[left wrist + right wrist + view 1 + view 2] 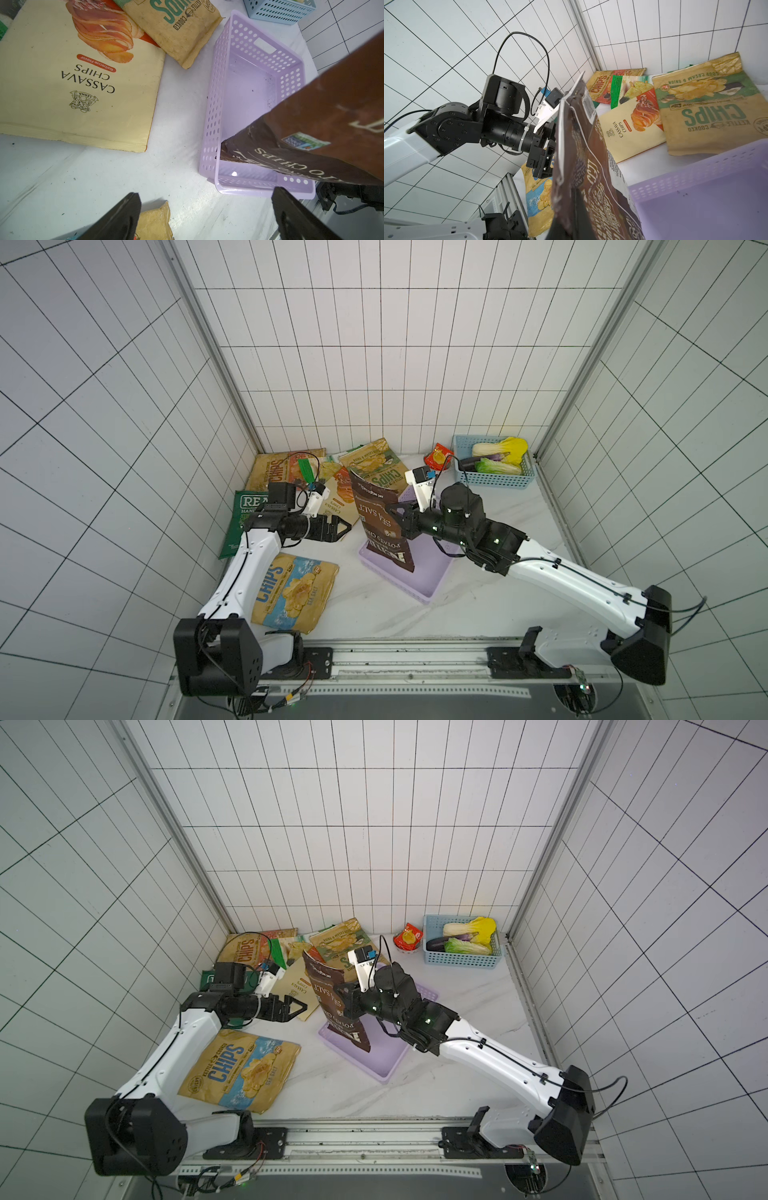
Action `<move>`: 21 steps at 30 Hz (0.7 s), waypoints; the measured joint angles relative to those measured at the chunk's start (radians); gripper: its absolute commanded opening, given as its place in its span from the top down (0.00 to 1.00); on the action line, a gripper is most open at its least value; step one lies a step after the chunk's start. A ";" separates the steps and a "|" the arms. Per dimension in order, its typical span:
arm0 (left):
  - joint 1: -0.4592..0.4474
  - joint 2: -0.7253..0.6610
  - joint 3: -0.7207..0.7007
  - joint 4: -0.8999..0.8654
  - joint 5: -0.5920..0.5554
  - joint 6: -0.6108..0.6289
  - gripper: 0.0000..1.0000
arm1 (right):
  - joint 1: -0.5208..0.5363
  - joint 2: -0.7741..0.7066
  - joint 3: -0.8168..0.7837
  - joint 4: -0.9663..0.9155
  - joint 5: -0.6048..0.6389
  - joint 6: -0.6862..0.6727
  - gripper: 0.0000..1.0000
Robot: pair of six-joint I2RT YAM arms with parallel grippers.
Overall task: Put the potato chips into the basket
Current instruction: Place the potato chip in the basket.
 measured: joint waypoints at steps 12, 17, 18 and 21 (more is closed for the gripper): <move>0.000 -0.002 -0.002 0.000 0.000 0.000 0.03 | 0.001 -0.035 -0.130 0.076 -0.005 0.043 1.00; 0.000 -0.002 -0.003 0.000 0.000 0.000 0.03 | 0.019 -0.036 -0.191 0.101 -0.015 0.087 1.00; 0.000 -0.002 -0.003 0.000 0.000 0.000 0.03 | 0.027 -0.036 -0.200 0.106 -0.016 0.094 1.00; 0.000 -0.002 -0.004 0.000 0.001 0.000 0.03 | 0.052 -0.037 -0.212 0.115 -0.015 0.106 1.00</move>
